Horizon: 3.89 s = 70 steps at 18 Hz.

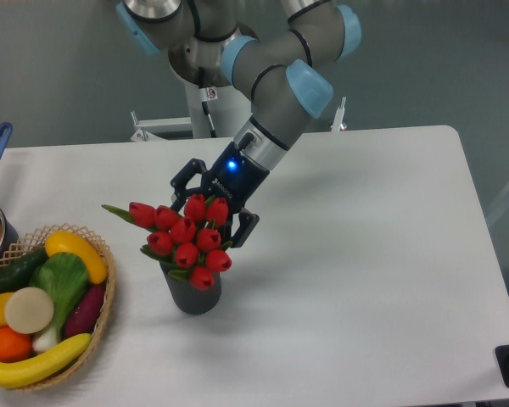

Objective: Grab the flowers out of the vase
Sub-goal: 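Lower the gripper around the tulip stems and close on them, then lift the gripped tulips straight up out of the grey vase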

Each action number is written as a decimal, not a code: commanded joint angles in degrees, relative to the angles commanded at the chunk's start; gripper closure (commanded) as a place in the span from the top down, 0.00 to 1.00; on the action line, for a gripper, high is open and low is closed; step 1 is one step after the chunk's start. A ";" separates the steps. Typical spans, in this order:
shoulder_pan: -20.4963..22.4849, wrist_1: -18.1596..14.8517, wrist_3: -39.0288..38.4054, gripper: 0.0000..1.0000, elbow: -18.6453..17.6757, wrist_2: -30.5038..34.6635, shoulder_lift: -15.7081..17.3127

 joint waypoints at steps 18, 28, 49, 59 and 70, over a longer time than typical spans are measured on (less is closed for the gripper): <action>0.61 2.11 0.00 0.49 -0.35 -4.75 -0.97; 1.23 2.11 -1.84 0.39 0.09 -5.36 -0.27; 5.10 1.76 -20.03 0.39 5.19 -10.37 7.20; 7.38 1.41 -28.82 0.39 8.26 -10.64 7.99; 10.72 1.41 -30.67 0.39 10.11 -11.42 9.22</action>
